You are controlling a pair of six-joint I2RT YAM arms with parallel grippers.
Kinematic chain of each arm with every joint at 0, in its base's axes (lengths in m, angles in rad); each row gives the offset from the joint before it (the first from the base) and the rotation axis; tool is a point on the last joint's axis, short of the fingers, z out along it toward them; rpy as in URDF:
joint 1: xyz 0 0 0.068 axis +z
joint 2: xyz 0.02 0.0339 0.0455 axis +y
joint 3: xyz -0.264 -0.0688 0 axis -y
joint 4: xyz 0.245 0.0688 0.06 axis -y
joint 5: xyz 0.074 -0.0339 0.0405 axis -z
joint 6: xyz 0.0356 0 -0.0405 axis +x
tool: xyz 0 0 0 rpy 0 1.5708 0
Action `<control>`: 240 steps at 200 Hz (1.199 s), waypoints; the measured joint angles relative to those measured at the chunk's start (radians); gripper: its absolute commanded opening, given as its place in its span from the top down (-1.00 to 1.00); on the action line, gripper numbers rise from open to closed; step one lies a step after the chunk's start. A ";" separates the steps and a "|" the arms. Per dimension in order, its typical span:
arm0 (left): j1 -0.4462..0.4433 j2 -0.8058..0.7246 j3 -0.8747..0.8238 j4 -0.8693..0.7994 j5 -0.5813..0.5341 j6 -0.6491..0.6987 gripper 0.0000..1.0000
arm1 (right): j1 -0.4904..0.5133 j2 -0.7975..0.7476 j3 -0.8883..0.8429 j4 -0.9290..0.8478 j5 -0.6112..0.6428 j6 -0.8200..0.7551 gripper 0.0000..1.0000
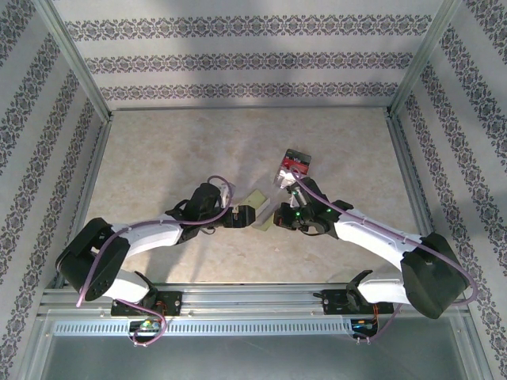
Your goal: Take the credit cards out of the card holder
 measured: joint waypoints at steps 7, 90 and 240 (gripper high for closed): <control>0.000 -0.002 -0.001 0.003 0.000 -0.003 -0.99 | 0.005 0.000 0.001 0.000 0.001 0.003 1.00; 0.000 -0.020 -0.006 0.060 0.041 -0.023 -0.70 | 0.050 -0.038 0.008 0.065 -0.005 0.002 1.00; 0.010 0.032 0.067 -0.063 -0.145 -0.036 -0.99 | 0.062 -0.013 0.119 0.047 -0.003 -0.118 1.00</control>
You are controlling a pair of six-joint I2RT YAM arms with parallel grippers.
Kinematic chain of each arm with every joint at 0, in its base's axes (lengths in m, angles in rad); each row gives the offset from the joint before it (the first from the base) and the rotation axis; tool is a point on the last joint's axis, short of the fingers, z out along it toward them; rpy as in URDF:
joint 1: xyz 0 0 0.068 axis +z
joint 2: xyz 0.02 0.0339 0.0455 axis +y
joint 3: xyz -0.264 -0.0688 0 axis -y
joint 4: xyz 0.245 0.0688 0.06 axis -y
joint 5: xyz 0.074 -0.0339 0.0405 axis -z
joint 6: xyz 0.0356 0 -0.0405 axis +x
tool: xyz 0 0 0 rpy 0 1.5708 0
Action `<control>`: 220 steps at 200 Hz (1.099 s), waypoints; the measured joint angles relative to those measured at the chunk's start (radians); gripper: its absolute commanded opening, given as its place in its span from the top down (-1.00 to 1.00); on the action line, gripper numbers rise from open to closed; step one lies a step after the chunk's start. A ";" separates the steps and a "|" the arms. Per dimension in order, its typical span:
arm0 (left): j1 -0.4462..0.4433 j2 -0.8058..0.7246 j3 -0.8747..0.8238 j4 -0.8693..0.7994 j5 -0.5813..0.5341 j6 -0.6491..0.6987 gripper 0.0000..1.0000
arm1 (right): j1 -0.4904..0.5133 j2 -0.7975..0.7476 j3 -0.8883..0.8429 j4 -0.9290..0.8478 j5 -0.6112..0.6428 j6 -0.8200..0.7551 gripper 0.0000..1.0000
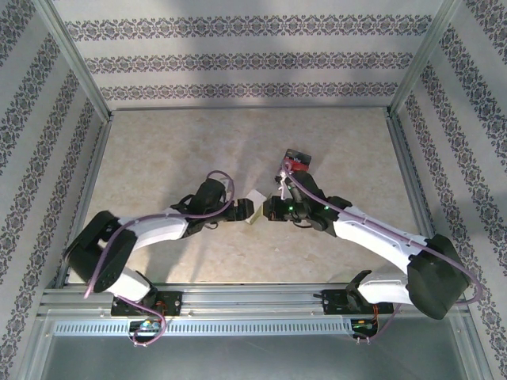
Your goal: Take the credit cards out of the card holder
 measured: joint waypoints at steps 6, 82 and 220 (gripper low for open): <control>0.008 -0.031 -0.006 -0.006 -0.010 -0.012 -0.99 | 0.002 0.000 0.025 -0.010 0.000 -0.017 1.00; 0.199 -0.292 -0.024 -0.035 0.058 -0.073 -0.99 | 0.010 0.010 0.386 -0.231 -0.023 -0.300 1.00; 0.352 -0.208 -0.065 0.296 0.406 -0.510 -0.99 | 0.009 0.116 0.584 -0.276 -0.148 -0.510 1.00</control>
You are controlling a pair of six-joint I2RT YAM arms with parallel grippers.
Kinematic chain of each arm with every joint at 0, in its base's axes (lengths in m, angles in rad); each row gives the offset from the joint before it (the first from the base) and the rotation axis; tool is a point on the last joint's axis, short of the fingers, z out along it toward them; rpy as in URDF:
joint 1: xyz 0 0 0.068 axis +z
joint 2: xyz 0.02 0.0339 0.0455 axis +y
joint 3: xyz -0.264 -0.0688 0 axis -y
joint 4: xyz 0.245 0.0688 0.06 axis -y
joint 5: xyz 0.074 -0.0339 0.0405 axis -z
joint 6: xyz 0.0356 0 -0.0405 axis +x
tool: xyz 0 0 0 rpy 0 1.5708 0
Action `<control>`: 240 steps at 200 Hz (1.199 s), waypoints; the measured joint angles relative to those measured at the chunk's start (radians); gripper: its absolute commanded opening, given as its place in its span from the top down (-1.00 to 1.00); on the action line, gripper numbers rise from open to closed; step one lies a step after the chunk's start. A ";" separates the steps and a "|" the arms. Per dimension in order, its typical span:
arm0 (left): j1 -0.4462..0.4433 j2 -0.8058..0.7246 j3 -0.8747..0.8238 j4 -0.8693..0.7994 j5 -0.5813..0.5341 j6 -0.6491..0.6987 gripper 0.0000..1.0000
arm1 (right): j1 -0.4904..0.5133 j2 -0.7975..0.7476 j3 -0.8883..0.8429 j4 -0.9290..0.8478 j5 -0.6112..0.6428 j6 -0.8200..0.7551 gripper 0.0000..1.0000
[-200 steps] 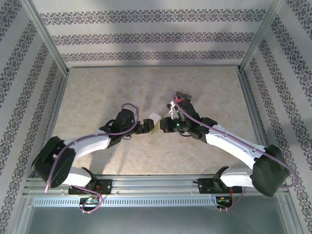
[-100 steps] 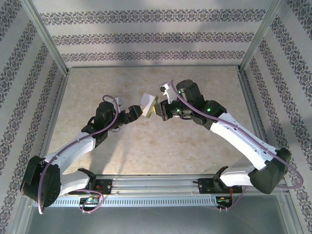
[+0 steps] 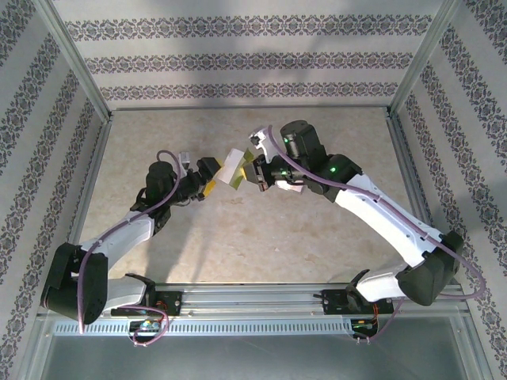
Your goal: Take the credit cards out of the card holder
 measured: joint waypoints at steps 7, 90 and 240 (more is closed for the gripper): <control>0.004 0.004 0.000 0.020 0.012 -0.019 -0.99 | -0.002 0.005 0.002 0.011 -0.011 -0.003 1.00; 0.071 0.084 -0.001 0.297 0.125 -0.327 -0.99 | -0.015 0.027 0.014 0.225 -0.135 0.014 1.00; 0.071 0.163 -0.070 0.669 0.137 -0.662 -0.49 | -0.042 0.107 -0.014 0.394 -0.212 0.079 1.00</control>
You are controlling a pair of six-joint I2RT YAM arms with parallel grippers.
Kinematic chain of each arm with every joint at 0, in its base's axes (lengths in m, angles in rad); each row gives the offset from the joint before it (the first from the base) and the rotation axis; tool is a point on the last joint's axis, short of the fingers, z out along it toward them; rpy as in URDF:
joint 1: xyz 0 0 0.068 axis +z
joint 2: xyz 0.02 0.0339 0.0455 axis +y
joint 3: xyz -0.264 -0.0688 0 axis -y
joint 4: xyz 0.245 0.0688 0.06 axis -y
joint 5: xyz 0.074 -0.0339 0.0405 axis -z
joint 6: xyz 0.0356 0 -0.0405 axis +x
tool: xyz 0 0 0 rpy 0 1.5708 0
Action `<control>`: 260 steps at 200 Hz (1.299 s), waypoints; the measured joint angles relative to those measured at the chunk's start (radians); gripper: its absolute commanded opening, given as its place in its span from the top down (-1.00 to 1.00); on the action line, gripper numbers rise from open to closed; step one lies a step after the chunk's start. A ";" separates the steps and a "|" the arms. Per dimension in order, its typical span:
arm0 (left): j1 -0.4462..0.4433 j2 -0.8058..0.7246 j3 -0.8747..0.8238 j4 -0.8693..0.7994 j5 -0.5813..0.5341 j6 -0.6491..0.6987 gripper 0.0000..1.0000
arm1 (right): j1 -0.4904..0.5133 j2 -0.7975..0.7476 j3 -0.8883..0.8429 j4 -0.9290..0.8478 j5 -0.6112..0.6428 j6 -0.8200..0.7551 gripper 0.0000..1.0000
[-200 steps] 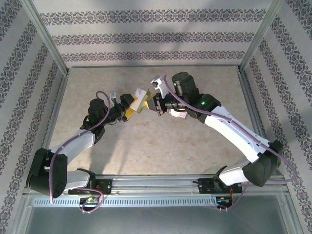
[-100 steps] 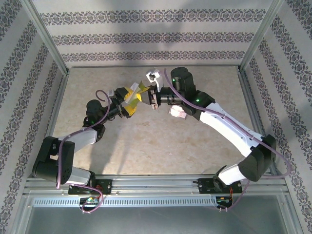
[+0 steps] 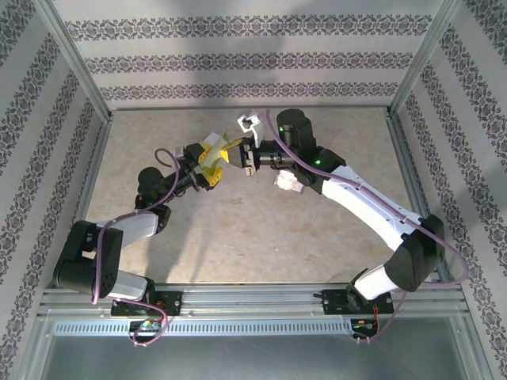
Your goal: Take the credit cards out of the card holder
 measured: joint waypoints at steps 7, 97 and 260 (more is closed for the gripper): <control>0.000 0.000 -0.001 0.001 0.000 0.001 -0.43 | -0.008 -0.010 -0.022 0.003 0.000 0.003 1.00; 0.000 -0.059 0.030 -0.105 0.002 0.132 0.10 | -0.045 -0.122 -0.192 0.002 0.020 0.025 1.00; -0.099 -0.249 0.154 -0.642 -0.024 0.698 0.92 | -0.065 -0.135 -0.437 0.375 0.071 0.421 -0.49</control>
